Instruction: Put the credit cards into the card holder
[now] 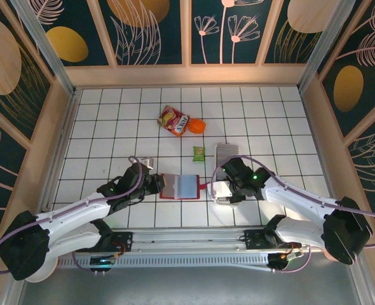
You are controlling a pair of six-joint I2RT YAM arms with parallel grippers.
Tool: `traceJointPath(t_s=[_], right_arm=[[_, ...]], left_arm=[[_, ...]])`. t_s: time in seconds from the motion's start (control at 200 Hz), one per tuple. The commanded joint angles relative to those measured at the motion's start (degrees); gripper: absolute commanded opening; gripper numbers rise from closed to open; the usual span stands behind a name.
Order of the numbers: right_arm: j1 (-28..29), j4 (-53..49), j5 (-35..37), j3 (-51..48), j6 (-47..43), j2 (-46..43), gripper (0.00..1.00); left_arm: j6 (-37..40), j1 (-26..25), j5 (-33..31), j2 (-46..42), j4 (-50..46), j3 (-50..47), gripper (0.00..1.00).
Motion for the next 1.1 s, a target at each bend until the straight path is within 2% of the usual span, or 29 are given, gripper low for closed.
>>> traceJointPath(t_s=[0.0,0.225,0.265,0.3,0.43,0.576,0.616,0.721,0.821,0.901,1.096], right_arm=[[0.93,2.49,0.69,-1.11,0.61,0.87,0.31],[1.93,4.57,1.82,-1.27,-0.19,2.44,0.34],[1.99,4.40,1.40,-0.93,-0.11,2.72,0.29],[2.10,4.07,1.22,-0.58,0.00,2.97,0.20],[2.06,1.98,1.22,0.19,-0.07,2.80,0.03],[2.11,0.14,1.26,0.99,-0.48,1.26,0.03],[2.04,-0.22,1.61,1.44,-0.50,0.98,0.05],[2.01,1.27,3.82,1.37,-0.88,0.02,0.23],[2.03,5.52,6.81,-0.63,-2.08,-0.46,0.25],[1.99,8.43,8.26,-1.86,-2.88,-0.28,0.32],[2.03,11.96,9.80,-3.25,-4.67,-1.52,0.34]], left_arm=[[-0.64,-0.11,1.06,0.07,1.35,-0.69,0.10],[-0.88,-0.11,0.93,-0.14,1.44,-0.70,0.10],[-0.88,-0.11,1.02,-0.22,1.44,-0.69,0.09],[-0.85,-0.11,0.95,-0.35,1.35,-0.68,0.09],[-0.76,-0.11,0.69,-0.84,1.00,-0.77,0.09],[-0.88,-0.11,0.78,-0.85,1.00,-0.77,0.09],[-0.89,-0.07,0.82,-0.84,1.04,-0.77,0.09],[-0.90,-0.11,1.01,-0.75,1.33,-0.77,0.10],[-0.91,-0.11,1.09,-0.58,1.53,-0.58,0.09],[-0.92,-0.11,1.31,-0.36,1.53,-0.51,0.10],[-0.90,-0.11,1.37,-0.05,1.61,-0.58,0.09]])
